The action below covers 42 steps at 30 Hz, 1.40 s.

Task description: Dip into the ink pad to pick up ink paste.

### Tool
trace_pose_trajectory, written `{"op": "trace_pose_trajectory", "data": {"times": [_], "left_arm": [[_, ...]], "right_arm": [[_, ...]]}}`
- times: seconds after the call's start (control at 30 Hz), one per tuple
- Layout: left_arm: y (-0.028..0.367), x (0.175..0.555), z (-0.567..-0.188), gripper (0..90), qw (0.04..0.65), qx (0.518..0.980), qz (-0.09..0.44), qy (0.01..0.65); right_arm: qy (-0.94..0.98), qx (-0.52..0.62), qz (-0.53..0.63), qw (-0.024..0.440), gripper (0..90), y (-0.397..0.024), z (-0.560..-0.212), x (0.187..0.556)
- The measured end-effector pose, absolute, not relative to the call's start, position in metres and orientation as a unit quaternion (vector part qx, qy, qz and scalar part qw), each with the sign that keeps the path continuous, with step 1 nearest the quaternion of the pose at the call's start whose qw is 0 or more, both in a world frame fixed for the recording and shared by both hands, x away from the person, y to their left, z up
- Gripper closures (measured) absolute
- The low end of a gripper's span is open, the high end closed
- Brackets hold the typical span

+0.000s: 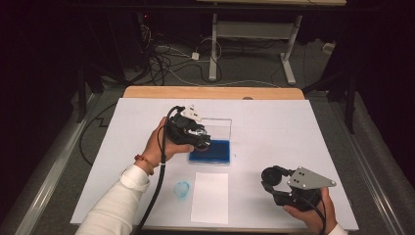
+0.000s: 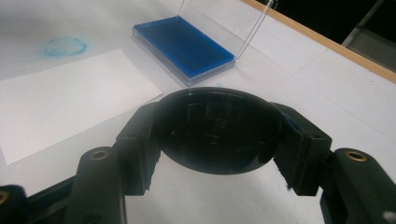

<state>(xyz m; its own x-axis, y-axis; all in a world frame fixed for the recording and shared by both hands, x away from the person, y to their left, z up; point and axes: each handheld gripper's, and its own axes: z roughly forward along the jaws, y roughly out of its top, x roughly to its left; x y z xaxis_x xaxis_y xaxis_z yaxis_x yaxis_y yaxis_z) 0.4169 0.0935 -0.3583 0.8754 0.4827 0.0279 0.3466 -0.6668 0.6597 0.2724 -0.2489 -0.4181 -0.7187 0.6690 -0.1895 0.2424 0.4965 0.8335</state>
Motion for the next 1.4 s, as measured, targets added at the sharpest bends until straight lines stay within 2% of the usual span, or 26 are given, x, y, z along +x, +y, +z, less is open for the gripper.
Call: {"op": "trace_pose_trajectory", "data": {"times": [0.77,1.23,1.4], "left_arm": [[0.080,0.441,-0.408,54.8,0.294,0.914,0.078,0.266],[0.090,0.441,-0.418,54.8,0.319,0.904,0.076,0.276],[0.083,0.437,-0.416,55.0,0.299,0.910,0.094,0.273]], "right_arm": [[0.828,0.270,0.419,0.257,38.3,-0.249,-0.417,0.269],[0.832,0.268,0.414,0.253,38.3,-0.247,-0.419,0.269],[0.834,0.267,0.412,0.253,38.3,-0.246,-0.419,0.268]]}}
